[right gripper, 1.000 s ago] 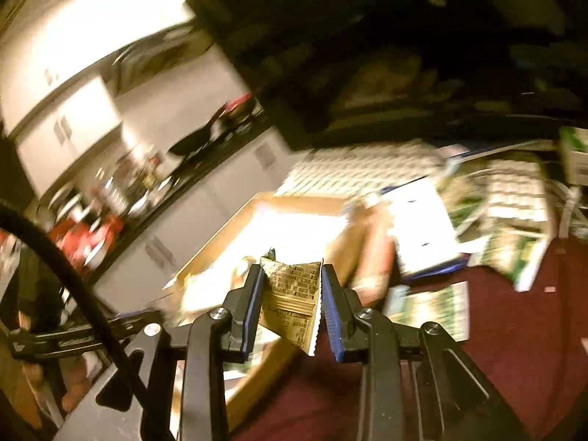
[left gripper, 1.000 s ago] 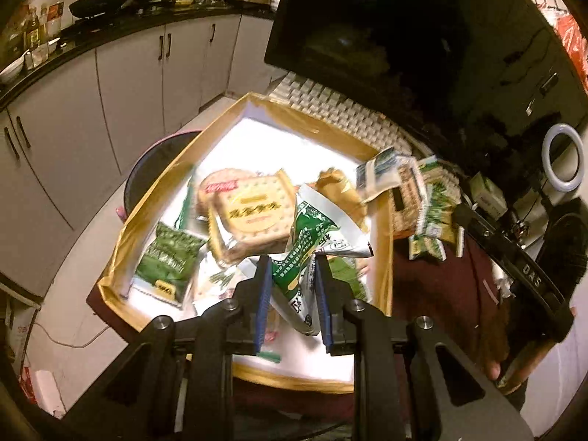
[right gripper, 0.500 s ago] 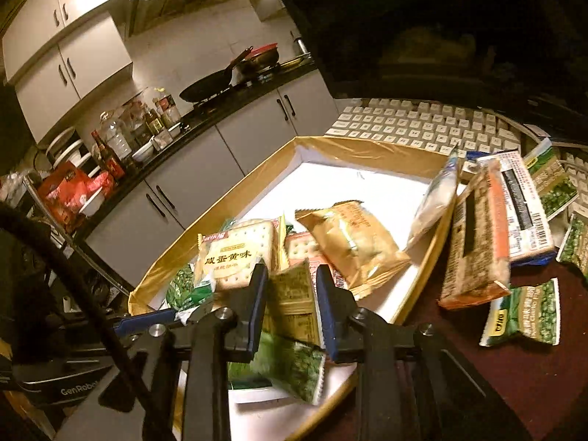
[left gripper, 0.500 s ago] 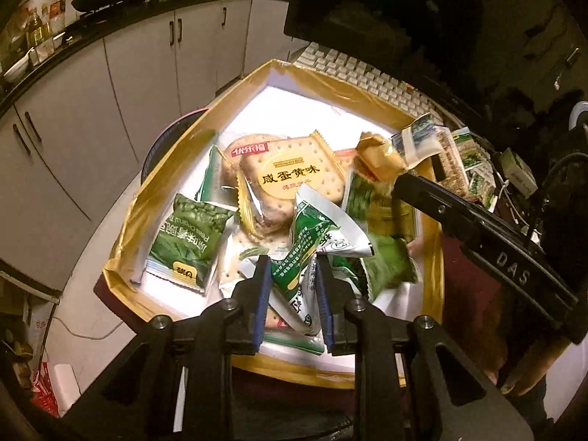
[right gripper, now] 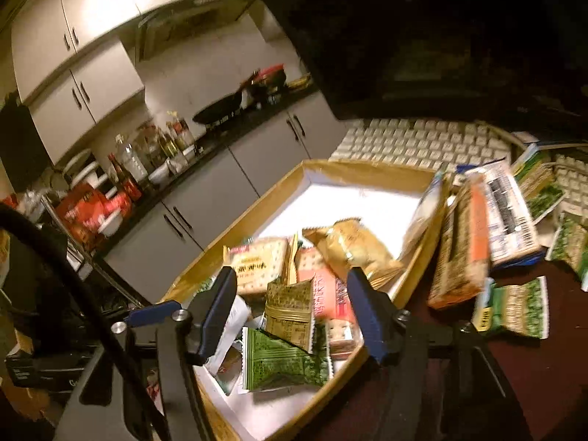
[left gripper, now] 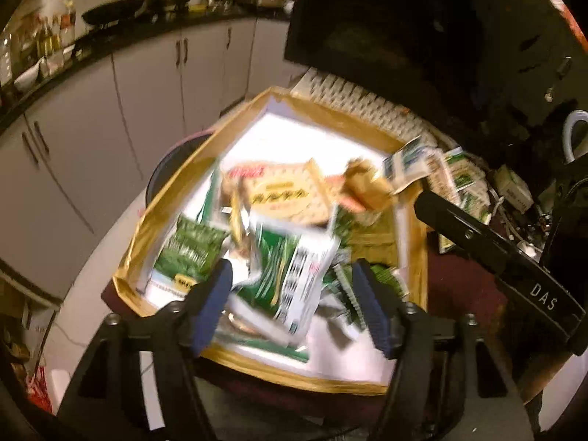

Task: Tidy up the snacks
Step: 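Place the sachet in the tray with the left gripper while the right drops the pea bag, then grasp the orange-labelled cracker stick pack with the left gripper while the right grasps a green pea bag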

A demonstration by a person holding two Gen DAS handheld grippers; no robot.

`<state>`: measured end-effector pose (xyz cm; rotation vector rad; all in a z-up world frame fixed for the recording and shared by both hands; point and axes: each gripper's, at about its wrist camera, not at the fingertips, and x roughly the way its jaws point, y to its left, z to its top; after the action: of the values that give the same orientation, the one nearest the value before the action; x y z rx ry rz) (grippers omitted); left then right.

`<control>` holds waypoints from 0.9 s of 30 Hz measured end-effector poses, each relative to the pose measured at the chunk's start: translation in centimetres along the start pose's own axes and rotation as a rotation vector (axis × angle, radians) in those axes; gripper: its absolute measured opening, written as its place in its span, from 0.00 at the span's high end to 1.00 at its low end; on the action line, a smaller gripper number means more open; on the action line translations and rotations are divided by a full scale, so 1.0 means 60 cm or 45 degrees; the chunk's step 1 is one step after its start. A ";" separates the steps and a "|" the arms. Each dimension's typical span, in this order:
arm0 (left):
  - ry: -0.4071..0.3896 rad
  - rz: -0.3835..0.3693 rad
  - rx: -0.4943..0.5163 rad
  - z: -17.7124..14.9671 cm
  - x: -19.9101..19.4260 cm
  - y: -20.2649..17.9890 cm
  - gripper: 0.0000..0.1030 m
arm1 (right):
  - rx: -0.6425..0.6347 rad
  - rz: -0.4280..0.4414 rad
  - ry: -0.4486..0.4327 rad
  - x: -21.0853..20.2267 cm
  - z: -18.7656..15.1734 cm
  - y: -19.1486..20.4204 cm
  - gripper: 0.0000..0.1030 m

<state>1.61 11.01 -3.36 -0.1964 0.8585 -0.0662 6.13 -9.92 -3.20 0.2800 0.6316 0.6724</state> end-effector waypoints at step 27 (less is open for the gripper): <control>0.010 -0.204 0.210 0.010 0.011 -0.174 0.25 | 0.379 -0.281 0.037 -0.064 -0.020 -0.238 0.31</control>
<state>2.73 0.78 -1.42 -0.1101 0.8395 -0.2870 10.08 -23.16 -8.61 0.4693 0.7785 0.3696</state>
